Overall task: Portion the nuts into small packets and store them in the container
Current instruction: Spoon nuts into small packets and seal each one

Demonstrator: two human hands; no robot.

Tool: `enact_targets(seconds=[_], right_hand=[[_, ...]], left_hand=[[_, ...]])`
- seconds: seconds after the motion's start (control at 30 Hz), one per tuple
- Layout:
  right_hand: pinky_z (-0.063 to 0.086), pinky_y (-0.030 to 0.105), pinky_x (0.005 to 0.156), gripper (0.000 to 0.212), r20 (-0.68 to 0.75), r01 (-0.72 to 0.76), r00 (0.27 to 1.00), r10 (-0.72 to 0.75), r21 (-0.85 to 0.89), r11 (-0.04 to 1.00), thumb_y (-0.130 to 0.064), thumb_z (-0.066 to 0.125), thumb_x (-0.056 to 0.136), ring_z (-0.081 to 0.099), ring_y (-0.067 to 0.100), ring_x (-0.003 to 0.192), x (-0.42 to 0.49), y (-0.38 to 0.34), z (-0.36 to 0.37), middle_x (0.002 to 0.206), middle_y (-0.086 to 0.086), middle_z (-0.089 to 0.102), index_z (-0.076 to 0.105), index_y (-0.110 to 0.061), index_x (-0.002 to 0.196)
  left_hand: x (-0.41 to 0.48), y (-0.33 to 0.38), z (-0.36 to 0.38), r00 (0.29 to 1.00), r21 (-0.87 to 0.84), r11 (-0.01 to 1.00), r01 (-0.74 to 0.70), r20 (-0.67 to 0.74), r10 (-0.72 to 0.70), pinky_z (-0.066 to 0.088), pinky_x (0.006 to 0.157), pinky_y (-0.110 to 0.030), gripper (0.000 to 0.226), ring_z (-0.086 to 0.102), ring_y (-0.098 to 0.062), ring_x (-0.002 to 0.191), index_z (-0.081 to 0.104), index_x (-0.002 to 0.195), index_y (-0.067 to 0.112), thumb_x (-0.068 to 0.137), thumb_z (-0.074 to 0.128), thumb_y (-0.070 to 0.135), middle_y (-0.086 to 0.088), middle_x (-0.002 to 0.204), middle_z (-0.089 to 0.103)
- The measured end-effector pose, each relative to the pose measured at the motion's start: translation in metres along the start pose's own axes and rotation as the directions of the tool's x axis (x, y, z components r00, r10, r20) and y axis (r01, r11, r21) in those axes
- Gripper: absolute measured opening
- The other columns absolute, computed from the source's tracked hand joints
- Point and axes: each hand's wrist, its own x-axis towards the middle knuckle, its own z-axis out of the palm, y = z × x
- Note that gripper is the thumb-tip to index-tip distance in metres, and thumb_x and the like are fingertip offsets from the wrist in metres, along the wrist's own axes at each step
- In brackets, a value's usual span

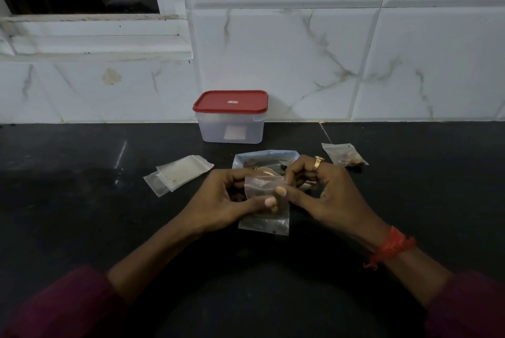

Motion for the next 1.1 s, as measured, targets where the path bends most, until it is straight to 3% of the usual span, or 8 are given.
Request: enact_targets(seconds=[0.23,0.37,0.57,0.8,0.93,1.1], right_hand=[[0.049,0.014,0.072,0.014,-0.018,0.051,0.998,-0.052,-0.067,0.996,-0.024,0.079,0.083,0.066,0.014,0.076,-0.0006,-0.0055,0.0049,0.079,-0.01,0.067,0.068,-0.015,0.083],[0.051,0.017,0.072,0.012,-0.044,0.049,0.998,-0.049,-0.001,0.999,-0.022,0.077,0.085,0.067,0.014,0.078,-0.0001,-0.0086,0.0078,0.081,-0.009,0.067,0.067,-0.015,0.085],[0.055,0.022,0.068,0.016,-0.079,0.037,0.996,-0.035,0.029,0.999,-0.025,0.076,0.085,0.069,0.017,0.077,-0.0003,-0.0081,0.0085,0.081,-0.006,0.069,0.067,-0.012,0.086],[0.051,0.018,0.063,0.016,-0.099,0.028,0.995,-0.027,0.004,1.0,-0.02,0.08,0.083,0.064,0.014,0.066,0.0006,-0.0027,0.007,0.076,-0.009,0.067,0.067,-0.011,0.082],[0.052,0.02,0.062,0.017,-0.1,0.034,0.994,-0.033,0.005,0.999,-0.024,0.079,0.082,0.063,0.015,0.064,0.001,-0.0037,0.0064,0.076,-0.008,0.067,0.067,-0.012,0.081],[0.053,0.021,0.061,0.016,-0.079,0.009,0.997,-0.009,0.003,1.0,-0.019,0.083,0.079,0.064,0.014,0.063,-0.0005,-0.0026,0.0064,0.075,-0.008,0.068,0.069,-0.013,0.079]], left_hand=[[0.0002,0.0033,0.0025,0.999,0.021,0.999,0.028,0.03,-0.029,0.06,0.079,-0.028,0.024,0.075,-0.017,0.092,0.073,0.109,0.011,0.086,0.072,0.021,-0.002,0.1,0.078],[-0.0006,0.0049,0.0023,0.998,-0.043,0.999,0.028,-0.057,-0.031,0.055,0.068,-0.019,0.016,0.075,-0.013,0.079,0.075,0.096,0.01,0.081,0.077,0.013,-0.001,0.085,0.079],[-0.0024,0.007,0.0033,0.987,-0.165,0.977,0.133,0.107,-0.116,0.058,0.079,-0.028,0.029,0.075,-0.024,0.092,0.072,0.103,0.005,0.078,0.074,0.02,-0.011,0.098,0.078],[-0.0019,0.0064,0.0041,0.987,-0.101,0.987,0.125,0.113,-0.113,0.057,0.084,-0.029,0.033,0.073,-0.021,0.098,0.07,0.11,0.008,0.078,0.078,0.013,-0.008,0.104,0.077],[-0.0026,0.0087,0.0082,0.987,-0.079,0.986,0.146,0.081,-0.14,0.059,0.082,-0.031,0.035,0.074,-0.02,0.094,0.069,0.109,0.017,0.075,0.078,0.021,-0.006,0.101,0.077],[-0.0033,0.0099,0.008,0.975,-0.083,0.977,0.196,0.124,-0.184,0.054,0.078,-0.022,0.023,0.073,-0.014,0.095,0.071,0.109,0.006,0.086,0.073,0.008,-0.007,0.103,0.077]])
